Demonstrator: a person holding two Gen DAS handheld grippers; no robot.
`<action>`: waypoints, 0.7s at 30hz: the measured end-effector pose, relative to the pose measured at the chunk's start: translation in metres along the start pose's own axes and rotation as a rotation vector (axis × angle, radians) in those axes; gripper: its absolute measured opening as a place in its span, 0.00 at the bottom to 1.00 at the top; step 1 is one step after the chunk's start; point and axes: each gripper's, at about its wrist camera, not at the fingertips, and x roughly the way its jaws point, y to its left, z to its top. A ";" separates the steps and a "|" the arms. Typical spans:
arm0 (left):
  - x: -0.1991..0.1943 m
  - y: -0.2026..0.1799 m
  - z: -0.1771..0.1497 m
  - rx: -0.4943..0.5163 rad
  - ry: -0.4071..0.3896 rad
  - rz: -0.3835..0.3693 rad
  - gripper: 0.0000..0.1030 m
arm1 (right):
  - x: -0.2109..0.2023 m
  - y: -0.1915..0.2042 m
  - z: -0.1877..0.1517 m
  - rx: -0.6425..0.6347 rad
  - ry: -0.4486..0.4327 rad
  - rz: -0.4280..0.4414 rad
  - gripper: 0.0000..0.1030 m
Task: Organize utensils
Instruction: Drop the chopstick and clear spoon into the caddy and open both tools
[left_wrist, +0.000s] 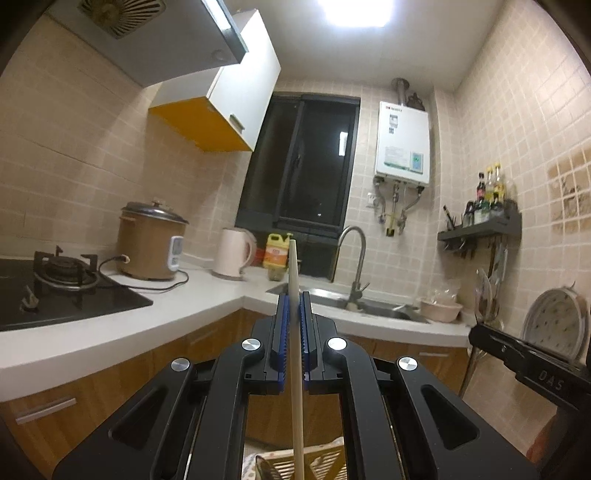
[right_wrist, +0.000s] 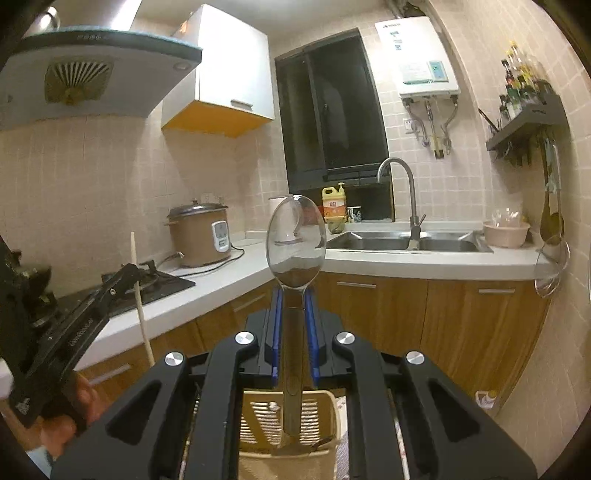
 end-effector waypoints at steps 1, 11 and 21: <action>0.003 0.000 -0.004 0.006 0.004 0.008 0.03 | 0.005 0.002 -0.005 -0.019 -0.002 -0.013 0.10; 0.010 0.010 -0.026 0.013 0.039 0.012 0.04 | 0.020 -0.009 -0.040 0.035 0.025 0.009 0.10; -0.038 0.033 0.000 -0.044 0.065 -0.023 0.34 | -0.027 -0.013 -0.046 0.050 0.105 0.008 0.47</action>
